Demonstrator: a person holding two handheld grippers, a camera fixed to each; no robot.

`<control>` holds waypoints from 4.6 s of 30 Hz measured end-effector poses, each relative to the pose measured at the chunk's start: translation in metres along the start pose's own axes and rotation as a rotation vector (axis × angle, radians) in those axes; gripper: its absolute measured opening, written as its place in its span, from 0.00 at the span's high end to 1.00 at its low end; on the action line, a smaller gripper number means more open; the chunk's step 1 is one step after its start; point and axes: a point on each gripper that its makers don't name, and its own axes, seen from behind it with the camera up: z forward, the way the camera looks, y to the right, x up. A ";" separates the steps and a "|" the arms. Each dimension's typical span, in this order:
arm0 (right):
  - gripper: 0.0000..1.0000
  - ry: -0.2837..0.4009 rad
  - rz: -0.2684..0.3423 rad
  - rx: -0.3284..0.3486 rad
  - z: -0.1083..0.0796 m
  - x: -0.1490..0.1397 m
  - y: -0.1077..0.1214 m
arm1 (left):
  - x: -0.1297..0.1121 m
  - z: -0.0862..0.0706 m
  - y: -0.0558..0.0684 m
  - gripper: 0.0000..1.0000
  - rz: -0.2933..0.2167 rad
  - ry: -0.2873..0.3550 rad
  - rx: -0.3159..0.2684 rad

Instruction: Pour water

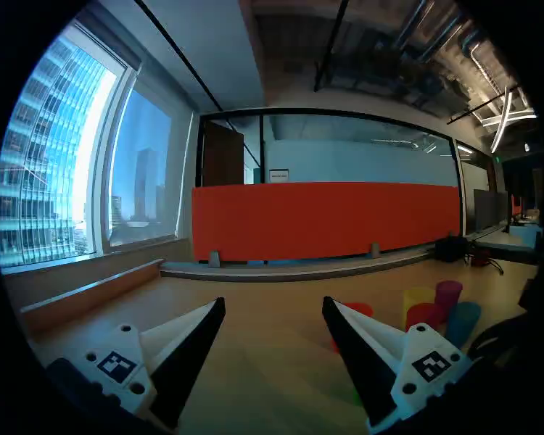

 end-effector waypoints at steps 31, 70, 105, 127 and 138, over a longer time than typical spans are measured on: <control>0.00 0.009 -0.003 0.003 0.002 0.020 -0.011 | -0.033 -0.001 -0.010 0.00 -0.026 -0.008 0.008; 0.00 0.045 -0.051 0.051 0.014 0.002 -0.014 | -0.039 0.003 -0.007 0.00 -0.023 -0.031 0.001; 0.00 -0.048 0.001 0.052 0.014 -0.063 0.002 | -0.039 0.003 -0.007 0.00 -0.023 -0.031 0.001; 0.00 -0.060 -0.005 0.051 0.016 -0.066 0.001 | -0.039 0.003 -0.007 0.00 -0.023 -0.031 0.001; 0.00 -0.060 -0.005 0.051 0.015 -0.067 0.001 | -0.039 0.003 -0.008 0.00 -0.023 -0.031 0.001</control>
